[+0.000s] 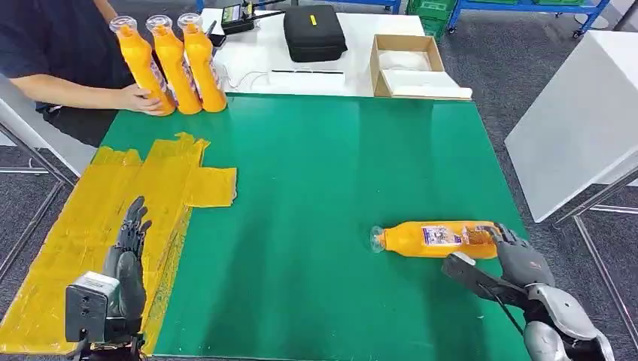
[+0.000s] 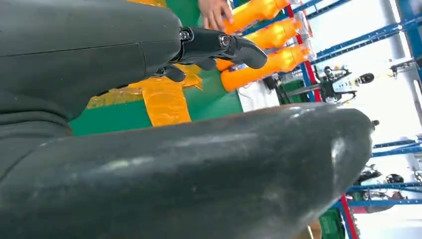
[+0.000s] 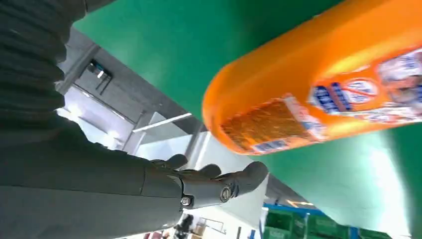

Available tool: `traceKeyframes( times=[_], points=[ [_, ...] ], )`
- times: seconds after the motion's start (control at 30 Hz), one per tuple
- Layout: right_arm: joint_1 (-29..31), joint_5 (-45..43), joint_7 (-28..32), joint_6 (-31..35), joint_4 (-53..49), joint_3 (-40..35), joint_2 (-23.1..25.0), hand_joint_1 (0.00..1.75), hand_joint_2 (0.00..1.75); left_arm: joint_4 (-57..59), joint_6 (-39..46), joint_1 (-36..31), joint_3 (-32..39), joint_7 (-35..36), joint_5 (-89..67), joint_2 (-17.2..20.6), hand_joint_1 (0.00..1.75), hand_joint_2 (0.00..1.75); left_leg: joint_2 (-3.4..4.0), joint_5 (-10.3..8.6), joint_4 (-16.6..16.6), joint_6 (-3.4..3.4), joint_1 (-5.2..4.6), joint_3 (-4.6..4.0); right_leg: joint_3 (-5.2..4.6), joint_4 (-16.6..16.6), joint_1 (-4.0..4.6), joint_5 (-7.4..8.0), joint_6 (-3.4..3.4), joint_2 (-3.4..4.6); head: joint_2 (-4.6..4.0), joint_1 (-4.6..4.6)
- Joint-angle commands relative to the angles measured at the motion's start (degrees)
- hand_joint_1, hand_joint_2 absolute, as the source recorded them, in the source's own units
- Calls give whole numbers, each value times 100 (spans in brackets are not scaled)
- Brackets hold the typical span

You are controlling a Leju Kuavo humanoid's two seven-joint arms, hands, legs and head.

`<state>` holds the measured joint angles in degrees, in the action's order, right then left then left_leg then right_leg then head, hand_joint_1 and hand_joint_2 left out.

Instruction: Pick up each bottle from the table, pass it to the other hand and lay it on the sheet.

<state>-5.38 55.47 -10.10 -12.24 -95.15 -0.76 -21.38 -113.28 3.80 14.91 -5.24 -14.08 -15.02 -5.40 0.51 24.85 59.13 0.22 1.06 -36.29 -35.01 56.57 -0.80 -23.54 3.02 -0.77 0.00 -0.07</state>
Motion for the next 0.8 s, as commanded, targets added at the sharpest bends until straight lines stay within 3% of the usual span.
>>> traceKeyframes(
  times=[0.03,0.4,0.8],
  points=[
    [697,78,-45,-124,800,-618,51,0,175,235,-81,-214,-102,71,82,-50,0,0,11,0,-6,4,-1,17,13,-7,0,5,-8,17,0,-2],
    [1129,205,-168,-198,1097,-913,72,0,175,267,-210,-253,-133,117,225,-91,0,0,10,-1,-6,3,-1,15,11,-6,0,4,-8,15,0,-2],
    [1815,590,-154,-107,2581,-1221,369,0,175,470,-336,-439,-261,201,410,-105,0,0,12,-3,-10,3,0,22,19,-10,1,7,-9,18,0,-2]
  ],
)
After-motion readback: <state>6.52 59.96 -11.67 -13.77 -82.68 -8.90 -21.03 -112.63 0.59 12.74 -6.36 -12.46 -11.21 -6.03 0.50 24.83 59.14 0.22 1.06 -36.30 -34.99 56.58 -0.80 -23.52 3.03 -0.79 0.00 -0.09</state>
